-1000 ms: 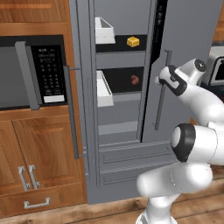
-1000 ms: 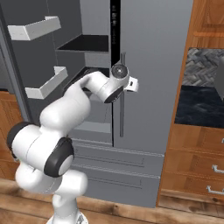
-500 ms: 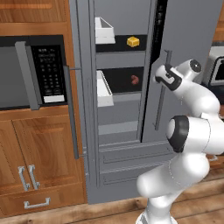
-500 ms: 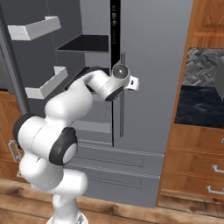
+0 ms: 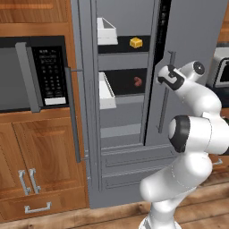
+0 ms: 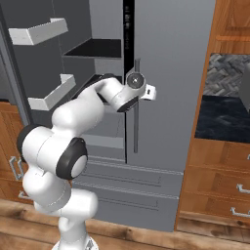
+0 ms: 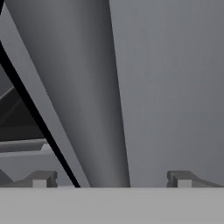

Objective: Retrieve the sausage and cheese from the fridge and place them on the cutting board on the counter.

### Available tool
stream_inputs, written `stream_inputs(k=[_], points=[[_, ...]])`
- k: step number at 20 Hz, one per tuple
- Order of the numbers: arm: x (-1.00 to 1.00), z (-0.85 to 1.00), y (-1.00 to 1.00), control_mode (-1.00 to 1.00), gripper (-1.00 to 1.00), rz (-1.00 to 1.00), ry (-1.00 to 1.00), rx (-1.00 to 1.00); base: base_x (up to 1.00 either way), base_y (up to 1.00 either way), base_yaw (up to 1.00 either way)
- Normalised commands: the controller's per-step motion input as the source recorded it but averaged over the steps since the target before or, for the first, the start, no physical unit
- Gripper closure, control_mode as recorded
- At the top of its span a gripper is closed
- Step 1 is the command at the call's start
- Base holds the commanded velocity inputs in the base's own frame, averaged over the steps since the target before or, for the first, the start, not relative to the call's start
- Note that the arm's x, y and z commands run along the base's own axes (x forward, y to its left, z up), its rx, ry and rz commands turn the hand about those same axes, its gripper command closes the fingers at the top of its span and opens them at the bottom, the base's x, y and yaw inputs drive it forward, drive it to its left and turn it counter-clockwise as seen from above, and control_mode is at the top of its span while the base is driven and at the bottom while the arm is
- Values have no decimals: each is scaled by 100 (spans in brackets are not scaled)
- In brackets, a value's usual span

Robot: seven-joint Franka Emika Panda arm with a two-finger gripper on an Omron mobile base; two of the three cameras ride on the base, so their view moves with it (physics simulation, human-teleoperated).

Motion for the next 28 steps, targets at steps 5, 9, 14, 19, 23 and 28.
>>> stream_inputs(k=[5,9,14,19,23,28], points=[[12,-6,0,-100,-100,0,-3,0,0,0,0],[48,0,7,-100,100,0,0,0,0,0,0],[34,0,0,-100,100,0,0,0,0,0,0],[-2,8,-5,-100,100,0,2,1,0,0,0],[-54,16,-52,-100,100,0,0,0,0,0,0],[-90,16,-86,-100,100,0,0,0,0,0,0]])
